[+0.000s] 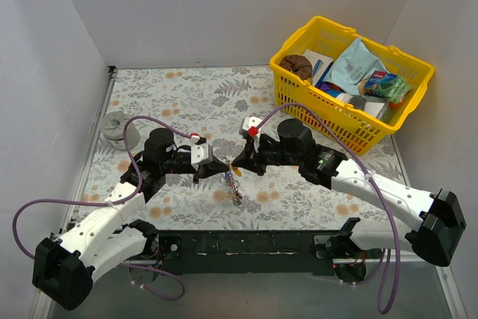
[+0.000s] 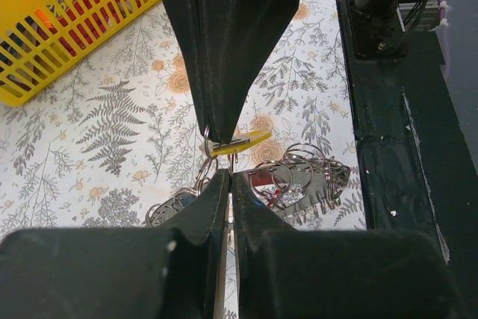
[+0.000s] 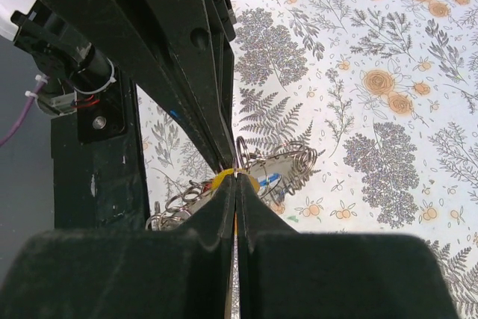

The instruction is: Put the keys on the keyring

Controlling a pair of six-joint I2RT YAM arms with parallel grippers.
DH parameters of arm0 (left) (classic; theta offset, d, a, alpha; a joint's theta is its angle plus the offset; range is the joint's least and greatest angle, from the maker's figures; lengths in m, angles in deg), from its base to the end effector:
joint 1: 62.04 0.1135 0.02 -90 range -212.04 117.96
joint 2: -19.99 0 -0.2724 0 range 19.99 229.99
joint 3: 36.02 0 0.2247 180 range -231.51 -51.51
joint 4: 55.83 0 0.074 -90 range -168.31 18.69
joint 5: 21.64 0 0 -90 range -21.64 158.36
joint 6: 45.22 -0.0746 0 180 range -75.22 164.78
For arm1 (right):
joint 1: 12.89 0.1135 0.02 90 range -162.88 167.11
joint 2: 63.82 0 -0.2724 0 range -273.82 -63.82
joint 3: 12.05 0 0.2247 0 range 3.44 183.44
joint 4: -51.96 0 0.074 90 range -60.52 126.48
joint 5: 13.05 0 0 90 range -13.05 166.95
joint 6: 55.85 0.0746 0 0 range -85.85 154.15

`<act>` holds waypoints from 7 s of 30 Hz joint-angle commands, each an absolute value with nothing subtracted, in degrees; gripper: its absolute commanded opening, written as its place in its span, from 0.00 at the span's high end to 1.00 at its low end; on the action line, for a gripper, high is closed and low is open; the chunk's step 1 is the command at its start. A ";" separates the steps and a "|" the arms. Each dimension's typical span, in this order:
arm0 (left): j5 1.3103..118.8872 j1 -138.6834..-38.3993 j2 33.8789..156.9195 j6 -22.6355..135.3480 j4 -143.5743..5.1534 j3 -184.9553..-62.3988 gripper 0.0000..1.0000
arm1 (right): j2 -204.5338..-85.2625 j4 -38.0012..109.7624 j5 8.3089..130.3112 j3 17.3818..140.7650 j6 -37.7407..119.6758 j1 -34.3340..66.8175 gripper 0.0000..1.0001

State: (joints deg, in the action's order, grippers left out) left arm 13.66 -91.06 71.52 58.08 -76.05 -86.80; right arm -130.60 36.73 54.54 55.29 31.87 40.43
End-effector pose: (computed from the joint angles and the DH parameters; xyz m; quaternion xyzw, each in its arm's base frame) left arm 0.1319 -0.1428 0.2819 0.3580 0.6894 -0.5347 0.3327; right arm 0.1418 0.2380 0.3298 -0.4672 0.6315 0.3971 0.4746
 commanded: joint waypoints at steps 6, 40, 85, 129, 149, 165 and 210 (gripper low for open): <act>13.43 -91.31 70.27 58.22 -75.09 -87.81 1.00 | -132.37 36.56 52.78 59.34 29.32 40.82 0.99; 14.84 -91.22 71.41 58.31 -75.71 -88.33 1.00 | -134.48 33.58 53.92 59.42 28.35 40.82 0.99; 12.20 -91.22 70.44 57.52 -75.71 -88.07 1.00 | -134.92 33.75 60.78 60.39 30.64 40.90 0.99; 15.89 -91.22 68.07 57.43 -74.57 -87.28 1.00 | -141.07 20.74 68.60 71.29 36.00 42.13 0.99; 13.08 -91.31 64.47 56.99 -71.67 -85.61 1.00 | -139.32 27.69 62.10 64.61 36.53 41.26 0.99; 10.00 -91.31 63.76 56.82 -71.66 -85.43 1.00 | -120.79 44.20 57.20 49.06 26.95 41.17 0.15; 8.33 -91.31 64.64 56.13 -72.86 -87.26 0.59 | -128.24 32.98 50.05 58.63 23.09 41.17 0.99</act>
